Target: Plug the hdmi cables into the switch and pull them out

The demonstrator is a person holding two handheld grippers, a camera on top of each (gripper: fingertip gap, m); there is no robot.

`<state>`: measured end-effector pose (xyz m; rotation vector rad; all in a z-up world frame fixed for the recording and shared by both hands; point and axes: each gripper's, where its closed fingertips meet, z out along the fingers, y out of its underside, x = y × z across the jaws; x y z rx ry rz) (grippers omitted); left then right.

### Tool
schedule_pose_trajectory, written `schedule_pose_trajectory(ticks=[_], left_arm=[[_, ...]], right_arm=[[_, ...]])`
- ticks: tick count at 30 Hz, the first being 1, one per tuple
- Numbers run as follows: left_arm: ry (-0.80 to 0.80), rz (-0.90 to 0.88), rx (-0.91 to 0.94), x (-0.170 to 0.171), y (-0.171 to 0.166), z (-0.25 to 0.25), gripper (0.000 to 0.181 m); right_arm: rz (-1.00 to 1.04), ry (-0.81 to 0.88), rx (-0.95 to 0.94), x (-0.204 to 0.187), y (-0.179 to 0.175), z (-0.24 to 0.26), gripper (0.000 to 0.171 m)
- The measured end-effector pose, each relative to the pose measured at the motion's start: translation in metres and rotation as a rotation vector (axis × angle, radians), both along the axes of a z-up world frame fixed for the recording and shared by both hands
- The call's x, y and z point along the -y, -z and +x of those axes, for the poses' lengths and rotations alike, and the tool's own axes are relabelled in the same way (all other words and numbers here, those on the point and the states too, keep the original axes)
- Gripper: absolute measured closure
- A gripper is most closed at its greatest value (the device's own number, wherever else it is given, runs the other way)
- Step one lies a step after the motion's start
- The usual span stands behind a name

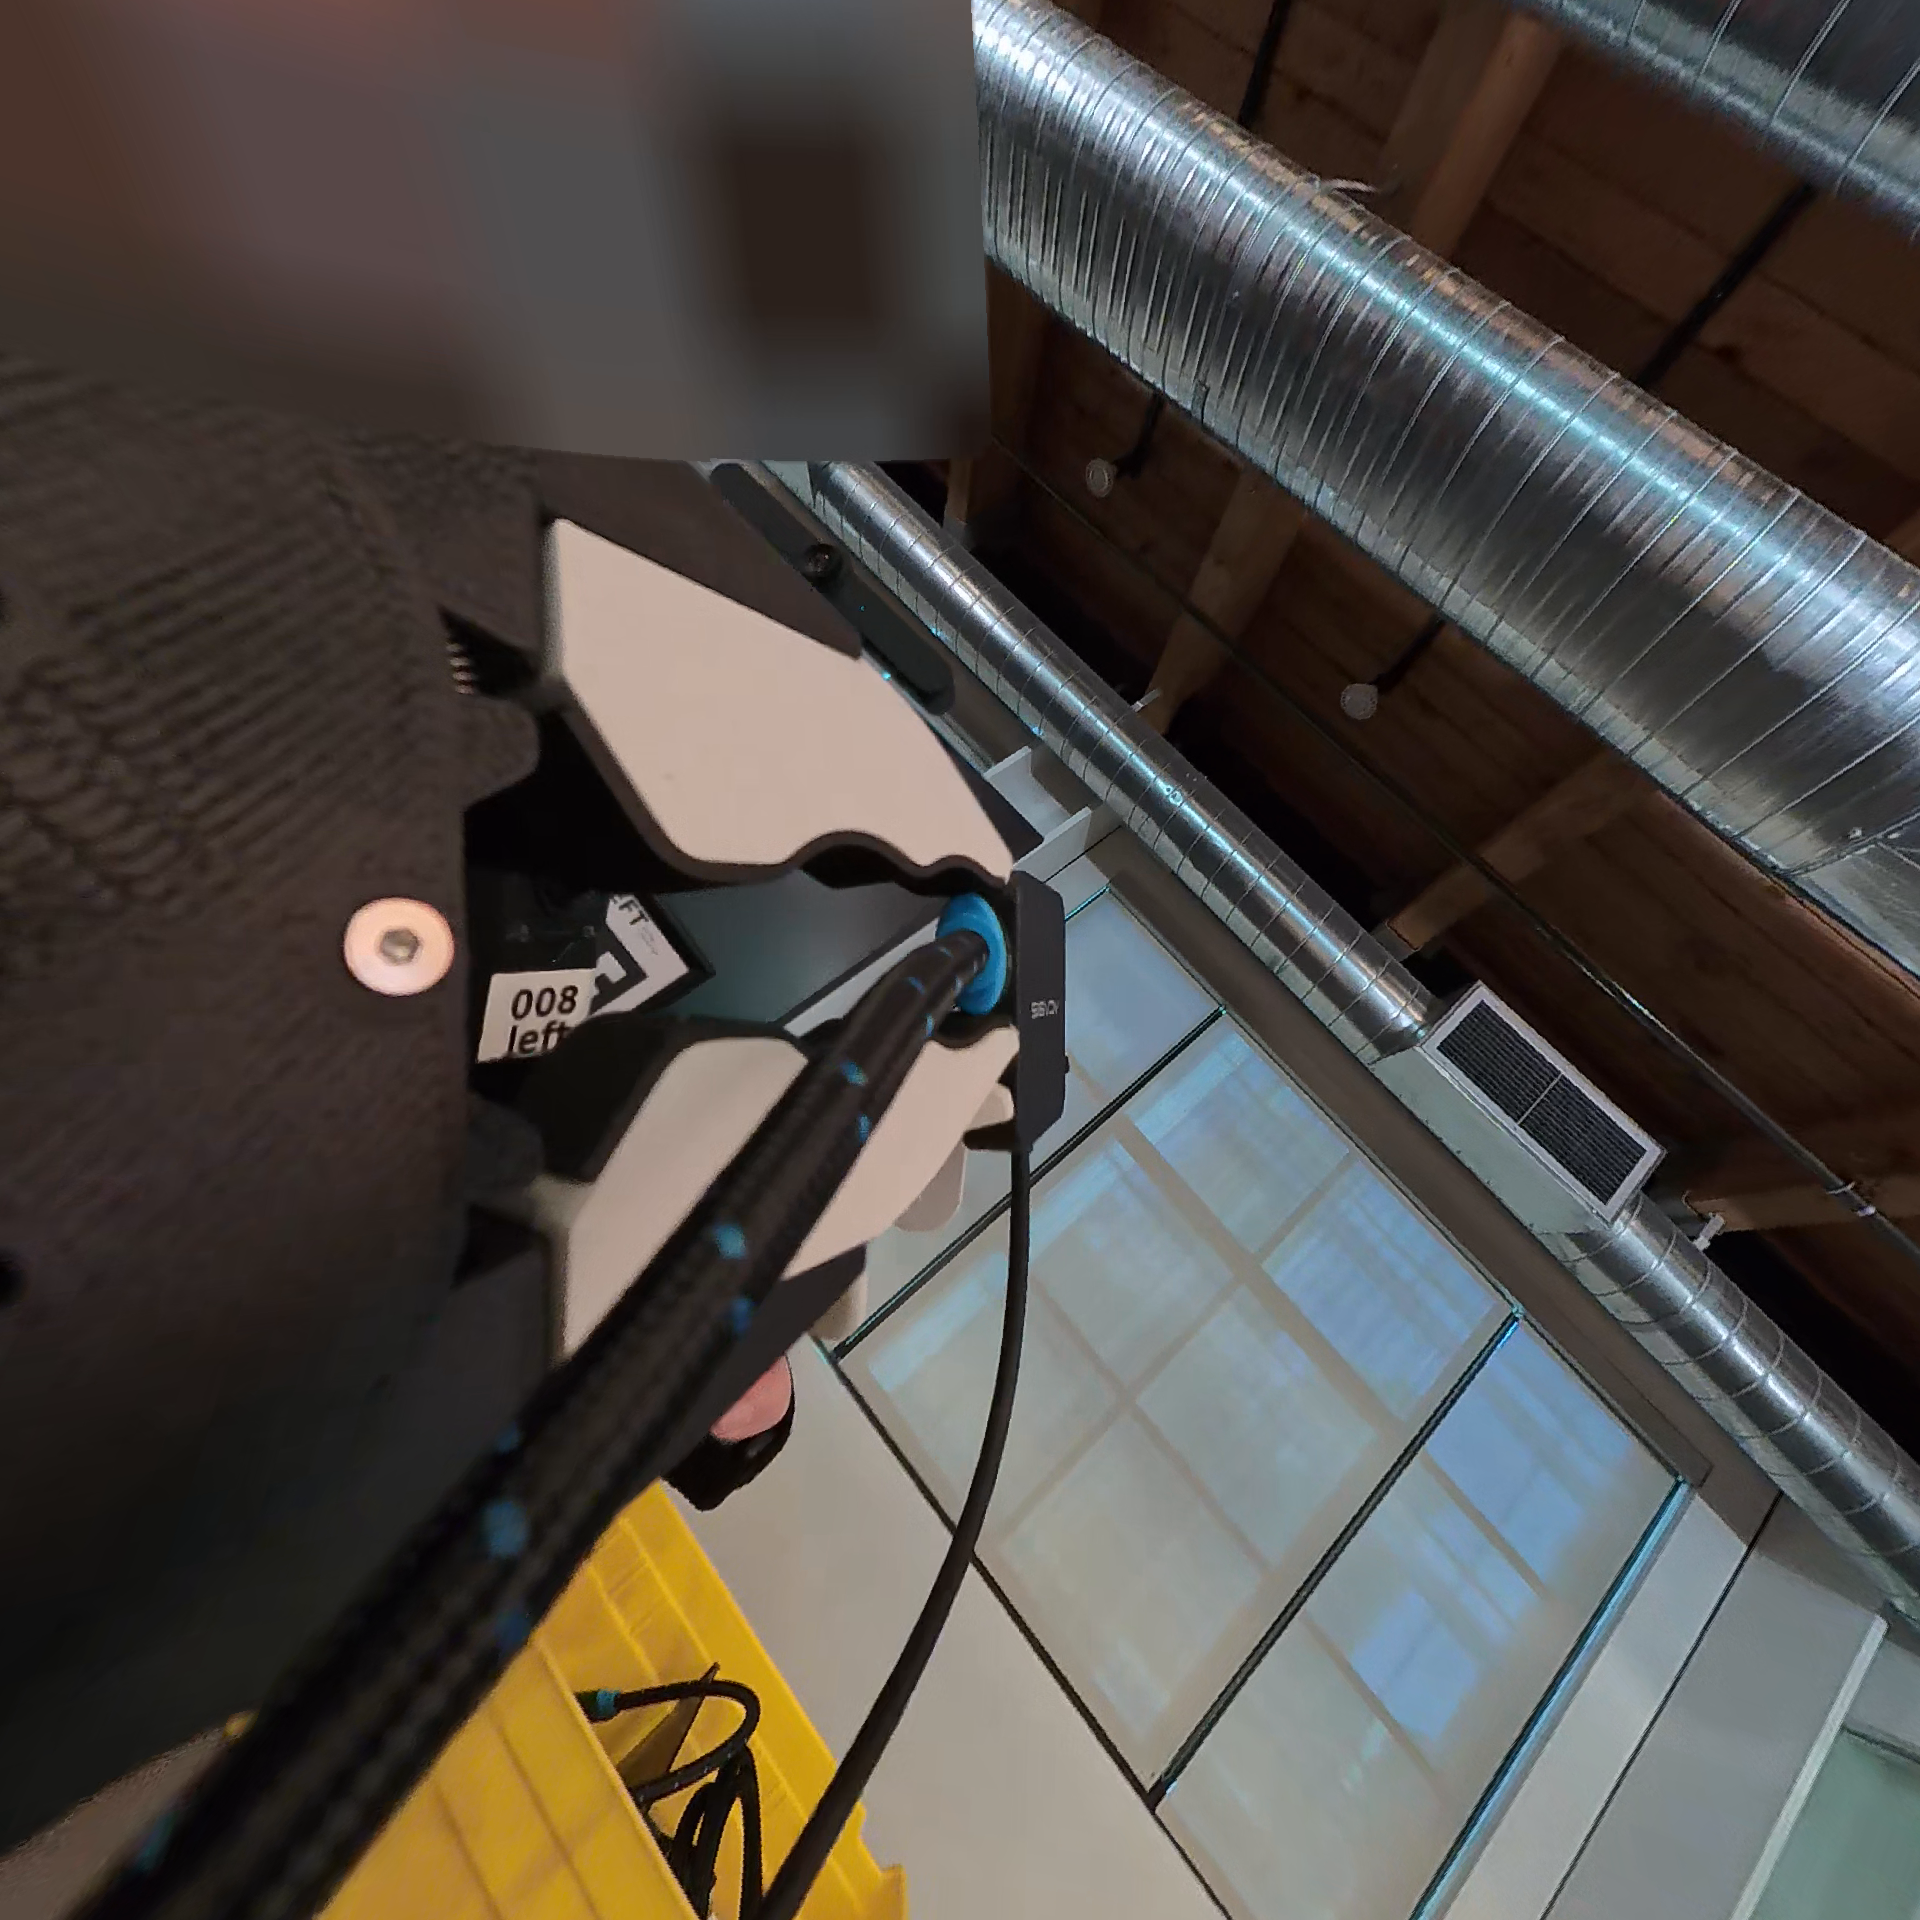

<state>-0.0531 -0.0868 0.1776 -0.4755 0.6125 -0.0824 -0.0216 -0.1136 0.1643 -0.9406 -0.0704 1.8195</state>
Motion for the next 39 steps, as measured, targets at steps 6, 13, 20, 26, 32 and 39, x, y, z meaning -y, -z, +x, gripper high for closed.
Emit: schedule_pose_trajectory(ticks=[6,13,20,26,32,39], left_arm=[[-0.017,0.012,-0.008,0.002,0.002,0.003,0.115],[-0.050,0.037,-0.018,0.004,0.004,0.007,0.115],[-0.075,0.032,-0.029,0.000,0.007,0.010,0.115],[-0.120,0.027,-0.031,-0.004,0.011,0.014,0.115],[-0.127,0.015,-0.024,-0.007,0.014,0.014,0.115],[-0.146,0.015,-0.048,-0.009,0.016,0.016,0.115]], right_arm=[[-0.026,-0.020,-0.026,-0.003,0.003,-0.002,0.150],[-0.030,-0.023,-0.062,-0.003,0.003,0.000,0.150],[-0.054,-0.017,-0.092,-0.007,0.006,0.004,0.150],[-0.073,0.035,-0.133,-0.010,0.010,0.008,0.150],[-0.068,0.044,-0.139,-0.011,0.012,0.007,0.149],[-0.078,0.056,-0.159,-0.013,0.015,0.010,0.150]])
